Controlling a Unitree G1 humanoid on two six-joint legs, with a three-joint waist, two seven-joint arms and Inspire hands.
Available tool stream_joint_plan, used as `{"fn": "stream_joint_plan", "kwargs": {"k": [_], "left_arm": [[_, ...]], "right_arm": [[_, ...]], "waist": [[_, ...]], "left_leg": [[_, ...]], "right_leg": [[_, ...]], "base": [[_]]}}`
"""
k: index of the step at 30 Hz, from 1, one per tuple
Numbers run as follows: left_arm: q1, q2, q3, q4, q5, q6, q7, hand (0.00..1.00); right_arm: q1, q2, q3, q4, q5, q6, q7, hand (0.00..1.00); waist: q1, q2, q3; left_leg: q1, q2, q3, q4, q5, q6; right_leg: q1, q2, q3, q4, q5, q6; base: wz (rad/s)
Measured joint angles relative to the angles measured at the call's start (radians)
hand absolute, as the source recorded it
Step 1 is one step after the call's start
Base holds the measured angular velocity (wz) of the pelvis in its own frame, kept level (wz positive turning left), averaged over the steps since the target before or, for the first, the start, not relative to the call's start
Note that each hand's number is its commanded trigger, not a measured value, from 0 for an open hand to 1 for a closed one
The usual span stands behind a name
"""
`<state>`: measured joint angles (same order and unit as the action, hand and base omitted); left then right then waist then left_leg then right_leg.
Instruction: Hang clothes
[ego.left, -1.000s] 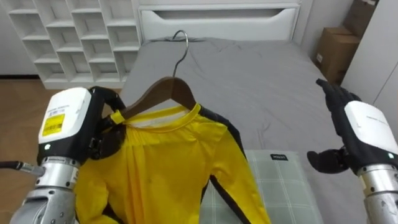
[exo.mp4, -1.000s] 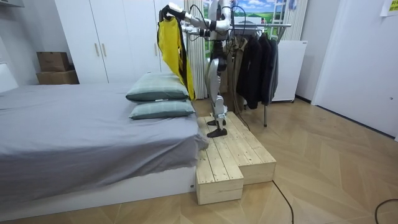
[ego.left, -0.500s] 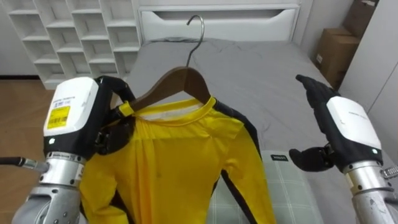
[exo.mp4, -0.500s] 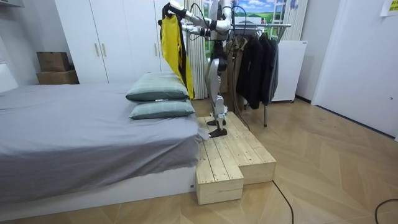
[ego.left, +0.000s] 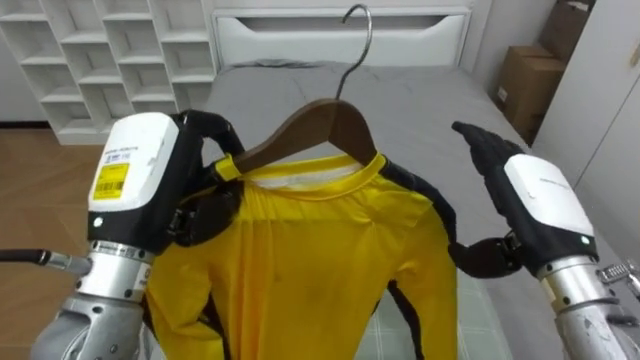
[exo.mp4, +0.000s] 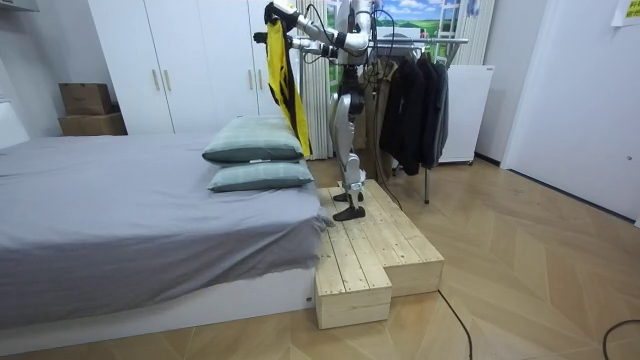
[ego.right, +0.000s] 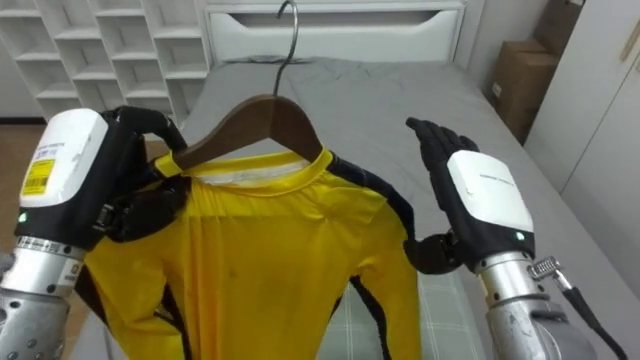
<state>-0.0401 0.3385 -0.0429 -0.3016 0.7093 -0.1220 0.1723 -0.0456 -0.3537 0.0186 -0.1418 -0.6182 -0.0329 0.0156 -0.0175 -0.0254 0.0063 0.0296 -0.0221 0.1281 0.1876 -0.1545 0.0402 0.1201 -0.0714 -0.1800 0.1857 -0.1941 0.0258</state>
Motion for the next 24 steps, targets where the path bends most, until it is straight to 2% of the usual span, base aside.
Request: {"fn": "stream_joint_plan", "kwargs": {"k": [4,9,13,16,19,24], "left_arm": [[0.0,0.0,-0.001,-0.005,-0.002,-0.009,-0.01,1.0],[-0.001,-0.011,-0.008,-0.005,-0.021,-0.009,-0.021,1.0],[-0.001,-0.038,-0.026,-0.005,-0.023,-0.009,-0.032,1.0],[-0.001,-0.039,-0.039,-0.005,-0.022,-0.005,-0.035,1.0],[-0.002,-0.038,-0.039,-0.005,-0.02,0.013,-0.051,1.0],[-0.002,-0.038,-0.039,-0.005,-0.016,0.019,-0.07,1.0]], "right_arm": [[-0.011,0.0,0.0,-0.004,0.153,0.0,0.048,0.0],[-0.017,0.004,0.01,0.011,0.245,0.0,0.097,0.0],[-0.018,0.009,0.041,0.012,0.236,0.003,0.122,0.0],[-0.022,0.033,0.048,0.012,0.216,0.014,0.141,0.0],[-0.037,0.057,0.06,0.012,0.195,0.029,0.169,0.0],[-0.041,0.079,0.081,0.012,0.173,0.037,0.19,0.0]], "waist": [[0.001,-0.001,0.0003],[0.003,-0.003,0.0028],[0.014,-0.005,0.0069],[0.03,-0.004,0.0075],[0.04,-0.001,0.0075],[0.053,0.002,0.0069]], "left_leg": [[0.002,0.0,0.0,0.0,0.0,0.0],[0.013,0.0,0.004,-0.002,0.0,0.0],[0.013,0.001,0.005,-0.007,0.0,0.0],[0.012,0.009,0.003,-0.006,0.0,0.0],[0.007,0.009,0.003,-0.004,0.0,0.0],[-0.003,0.007,0.0,0.0,0.0,0.0]], "right_leg": [[0.001,0.0,0.001,-0.001,0.0,0.001],[0.011,0.0,0.003,-0.001,0.0,0.001],[0.006,0.001,0.006,0.0,0.0,0.001],[-0.002,0.002,0.008,-0.001,0.0,0.001],[-0.006,0.003,0.01,-0.002,0.0,0.001],[-0.004,0.002,0.004,-0.002,0.001,0.001]], "base": [[0.0],[-0.02],[-0.04],[-0.01],[0.0],[0.04]]}}
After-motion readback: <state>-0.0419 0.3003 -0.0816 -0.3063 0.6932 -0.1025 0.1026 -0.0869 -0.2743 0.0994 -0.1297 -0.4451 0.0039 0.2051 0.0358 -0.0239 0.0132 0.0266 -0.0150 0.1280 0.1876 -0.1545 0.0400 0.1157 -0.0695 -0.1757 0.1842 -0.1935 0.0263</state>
